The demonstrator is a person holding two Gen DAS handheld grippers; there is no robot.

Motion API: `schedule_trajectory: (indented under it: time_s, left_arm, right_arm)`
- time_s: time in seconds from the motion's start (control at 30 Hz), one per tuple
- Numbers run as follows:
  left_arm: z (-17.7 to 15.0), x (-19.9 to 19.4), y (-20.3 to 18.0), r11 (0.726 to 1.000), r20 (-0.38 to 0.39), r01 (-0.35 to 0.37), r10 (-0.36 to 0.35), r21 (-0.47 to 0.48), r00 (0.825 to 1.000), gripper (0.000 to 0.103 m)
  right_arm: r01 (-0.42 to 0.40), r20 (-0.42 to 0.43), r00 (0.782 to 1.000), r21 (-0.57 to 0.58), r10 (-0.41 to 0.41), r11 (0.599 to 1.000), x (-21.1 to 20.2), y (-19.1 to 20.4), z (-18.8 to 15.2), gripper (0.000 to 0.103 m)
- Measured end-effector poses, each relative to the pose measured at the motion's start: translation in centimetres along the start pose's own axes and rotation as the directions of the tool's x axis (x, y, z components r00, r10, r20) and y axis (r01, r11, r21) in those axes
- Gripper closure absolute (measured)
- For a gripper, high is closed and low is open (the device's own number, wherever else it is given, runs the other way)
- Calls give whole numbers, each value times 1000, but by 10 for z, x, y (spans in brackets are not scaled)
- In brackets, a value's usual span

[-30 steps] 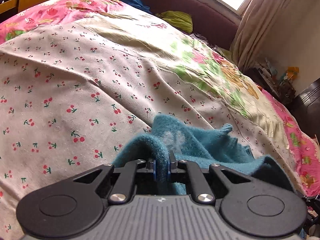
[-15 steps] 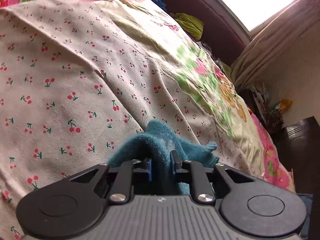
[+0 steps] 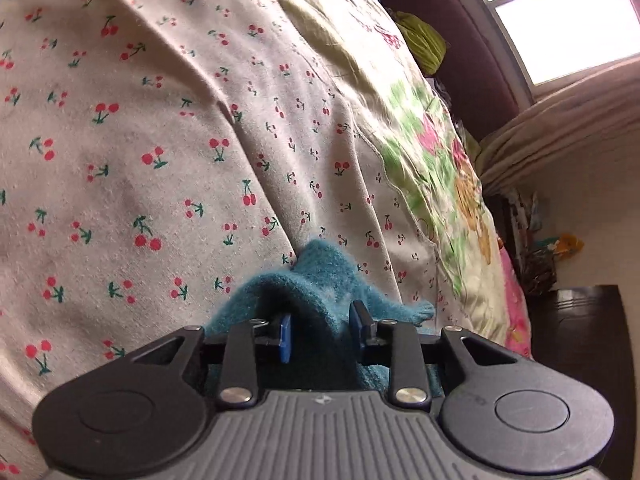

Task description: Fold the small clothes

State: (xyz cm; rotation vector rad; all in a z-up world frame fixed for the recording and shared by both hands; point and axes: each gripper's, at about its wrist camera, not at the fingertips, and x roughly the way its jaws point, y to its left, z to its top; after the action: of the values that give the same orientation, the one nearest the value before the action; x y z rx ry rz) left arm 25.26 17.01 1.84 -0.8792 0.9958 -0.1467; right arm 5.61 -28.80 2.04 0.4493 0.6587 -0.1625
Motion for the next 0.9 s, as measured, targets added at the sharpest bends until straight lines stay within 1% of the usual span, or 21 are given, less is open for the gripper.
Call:
schedule_trajectory:
  time_s: [0.03,0.07,0.1,0.13,0.17,0.2,0.23,0.27,0.33,0.4,0.43,0.47,0.5,0.53,0.57,0.63,0.7,0.73,0.77,0.83,0.9]
  left_arm:
    - [0,0,-2,1000,-4,-6,6,11,1000,61]
    - [1,0,-2,1000,-11,10,-10,2,1000,58]
    - [4,0,0,999,-18,48,-48,-24,999,48]
    - [7,1,2,995,-31,82,-84,-57,996,38]
    - [11,2,6,989,-45,111,-116,-99,992,35]
    - [13,2,8,983,-41,125,-132,-132,990,34]
    - [16,0,10,976,-19,142,-148,-165,989,32]
    - [18,-2,13,970,8,157,-158,-185,987,30]
    - [23,-4,16,963,43,151,-145,-222,988,13]
    - [26,-5,17,957,49,174,-167,-234,985,10]
    - [25,-8,14,965,55,158,-149,-211,987,10]
    - [24,-12,8,981,59,120,-112,-155,992,10]
    - [22,-16,-1,997,70,46,-42,-59,997,10]
    - [18,-19,-10,999,88,-21,18,27,996,10]
    - [11,-25,-16,989,113,-83,69,124,991,11]
    - [-7,-34,-24,946,164,-167,125,276,979,11]
    - [-28,-45,-25,888,216,-235,158,397,963,11]
    - [-39,-51,-25,852,244,-266,168,452,955,11]
    - [-50,-55,-23,819,267,-290,174,495,948,11]
    - [-66,-60,-18,771,288,-315,177,554,941,12]
    - [-79,-57,-15,732,294,-335,189,594,937,12]
  right_arm:
    - [1,-1,1000,-2,-1,1000,-2,0,0,74]
    - [-2,-2,1000,-1,2,1000,-5,-1,-1,78]
    - [-5,-6,1000,-1,5,1000,-8,-2,-2,84]
    - [-2,-9,1000,-2,2,1000,-9,-2,-3,85]
    - [0,-11,1000,-4,0,1000,-11,-1,-4,86]
    - [-1,-11,1000,-4,0,1000,-13,0,-5,87]
    - [-3,-8,1000,-3,3,1000,-14,1,-5,87]
    - [-5,-6,1000,-2,5,1000,-15,2,-5,87]
    - [-3,-6,1000,3,3,1000,-14,2,-5,87]
    - [-1,-11,1000,8,1,1000,-13,1,-6,87]
    - [-2,-10,1000,8,2,1000,-13,0,-7,87]
    - [-8,-6,1000,10,8,1000,-14,-1,-7,87]
    - [-17,-3,1000,16,17,1000,-15,-2,-7,87]
    - [-25,-5,1000,26,25,999,-15,-4,-7,86]
    - [-32,-6,999,37,32,999,-16,-6,-7,86]
    - [-39,2,999,44,39,998,-21,-9,-7,82]
    - [-34,17,999,20,34,999,-28,-7,-7,82]
    - [-32,24,999,-4,32,999,-31,-5,-7,82]
    - [-24,33,999,-30,25,999,-34,-1,-8,82]
    - [-13,43,999,-78,17,997,-35,7,-9,80]
    - [-11,26,1000,-95,14,995,-30,11,-9,72]
